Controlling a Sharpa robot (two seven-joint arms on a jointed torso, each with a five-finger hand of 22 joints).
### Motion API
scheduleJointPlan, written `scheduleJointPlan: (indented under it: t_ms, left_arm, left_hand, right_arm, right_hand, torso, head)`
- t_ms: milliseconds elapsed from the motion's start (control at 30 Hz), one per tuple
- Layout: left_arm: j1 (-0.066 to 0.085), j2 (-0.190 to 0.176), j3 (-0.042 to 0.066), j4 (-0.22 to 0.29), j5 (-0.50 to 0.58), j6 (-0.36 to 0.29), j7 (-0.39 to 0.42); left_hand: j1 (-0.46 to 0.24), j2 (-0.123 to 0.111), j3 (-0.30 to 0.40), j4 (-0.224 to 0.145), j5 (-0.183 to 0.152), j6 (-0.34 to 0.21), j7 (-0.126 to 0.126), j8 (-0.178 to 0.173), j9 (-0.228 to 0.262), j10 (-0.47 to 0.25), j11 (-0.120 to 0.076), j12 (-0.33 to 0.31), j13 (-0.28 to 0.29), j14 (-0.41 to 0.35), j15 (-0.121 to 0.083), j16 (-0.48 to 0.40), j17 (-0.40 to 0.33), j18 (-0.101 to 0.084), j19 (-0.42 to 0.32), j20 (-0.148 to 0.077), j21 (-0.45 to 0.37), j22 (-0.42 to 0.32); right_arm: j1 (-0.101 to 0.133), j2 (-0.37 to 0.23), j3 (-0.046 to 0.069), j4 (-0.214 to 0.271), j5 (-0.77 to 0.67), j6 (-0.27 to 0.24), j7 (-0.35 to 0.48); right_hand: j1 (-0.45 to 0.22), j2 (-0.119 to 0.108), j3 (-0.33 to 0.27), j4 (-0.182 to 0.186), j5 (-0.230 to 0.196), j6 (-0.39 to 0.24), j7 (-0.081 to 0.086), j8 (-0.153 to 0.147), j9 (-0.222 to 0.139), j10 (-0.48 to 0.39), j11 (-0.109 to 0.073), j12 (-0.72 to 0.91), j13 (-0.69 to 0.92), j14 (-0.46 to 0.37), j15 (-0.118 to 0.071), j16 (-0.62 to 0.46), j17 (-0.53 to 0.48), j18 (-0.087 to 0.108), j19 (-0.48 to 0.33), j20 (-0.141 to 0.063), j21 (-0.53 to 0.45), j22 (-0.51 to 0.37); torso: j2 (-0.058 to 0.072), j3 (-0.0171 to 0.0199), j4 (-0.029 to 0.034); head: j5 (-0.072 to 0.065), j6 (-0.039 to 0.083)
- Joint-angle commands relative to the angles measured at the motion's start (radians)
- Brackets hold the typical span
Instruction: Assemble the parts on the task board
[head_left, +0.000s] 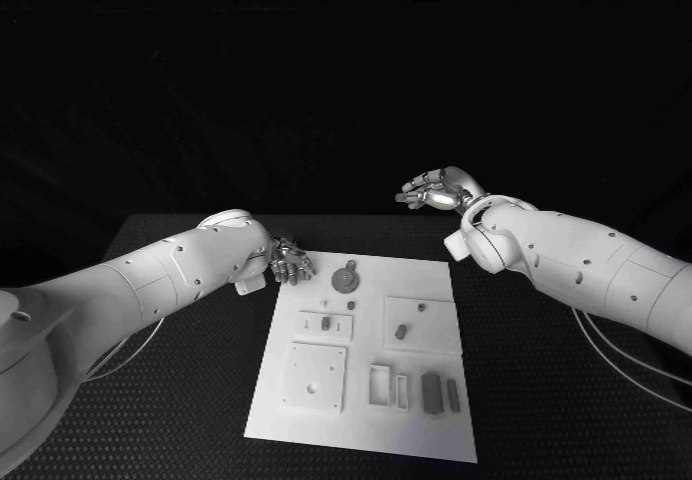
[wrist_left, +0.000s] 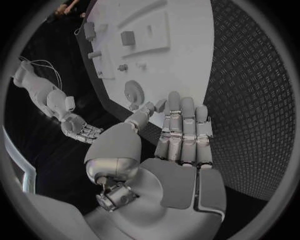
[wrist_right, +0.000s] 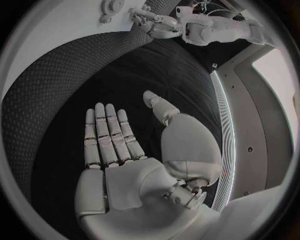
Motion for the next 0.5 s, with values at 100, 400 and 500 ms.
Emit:
scheduleJointPlan:
  t_ms: [100, 400, 500]
  left_arm:
    - [-0.002, 0.004, -0.001, -0.006, 0.025, -0.002, 0.012]
    - [-0.002, 0.004, -0.001, -0.011, 0.044, -0.004, 0.018]
    - [-0.002, 0.004, -0.001, -0.017, 0.06, -0.007, 0.016]
  left_hand:
    - [0.034, 0.013, 0.041, -0.003, -0.003, 0.015, -0.002, -0.005, 0.001, 0.005, 0.001, -0.005, -0.005, -0.002, -0.003, 0.007, -0.005, -0.014, 0.001, -0.041, -0.003, -0.004]
    - [0.054, 0.029, 0.078, 0.003, -0.002, 0.022, -0.003, -0.006, 0.002, 0.01, 0.0, -0.007, -0.01, -0.001, -0.002, 0.01, -0.009, -0.017, 0.002, -0.04, -0.003, -0.005]
    - [0.054, 0.032, 0.081, 0.004, -0.001, 0.027, -0.004, -0.004, 0.003, 0.012, -0.001, -0.007, -0.011, 0.001, -0.002, 0.011, -0.009, -0.017, 0.003, -0.04, -0.002, -0.005]
  right_arm:
    - [0.0, 0.003, 0.0, -0.001, 0.001, 0.019, 0.006]
    - [0.0, 0.004, 0.0, -0.002, 0.001, 0.021, 0.005]
    - [0.0, 0.004, 0.0, -0.002, 0.001, 0.022, 0.005]
  right_hand:
    - [0.005, -0.001, -0.005, 0.002, 0.006, -0.007, 0.024, 0.001, -0.001, 0.004, 0.0, -0.007, -0.001, -0.006, 0.003, -0.002, -0.002, -0.003, -0.008, -0.001, -0.004, 0.001]
    - [0.004, 0.0, -0.006, 0.003, 0.006, -0.007, 0.024, 0.001, -0.001, 0.004, 0.0, -0.008, -0.001, -0.007, 0.004, -0.002, -0.002, -0.004, -0.009, -0.001, -0.005, 0.002]
    - [0.004, 0.0, -0.006, 0.003, 0.006, -0.007, 0.024, 0.001, -0.002, 0.004, 0.0, -0.008, -0.001, -0.007, 0.004, -0.002, -0.002, -0.004, -0.009, -0.001, -0.005, 0.002]
  torso:
    - [0.0, 0.0, 0.0001]
    - [0.0, -0.0008, 0.0]
    - [0.0, -0.0004, -0.0005]
  head:
    - [0.002, -0.001]
    - [0.004, -0.002]
    - [0.005, -0.002]
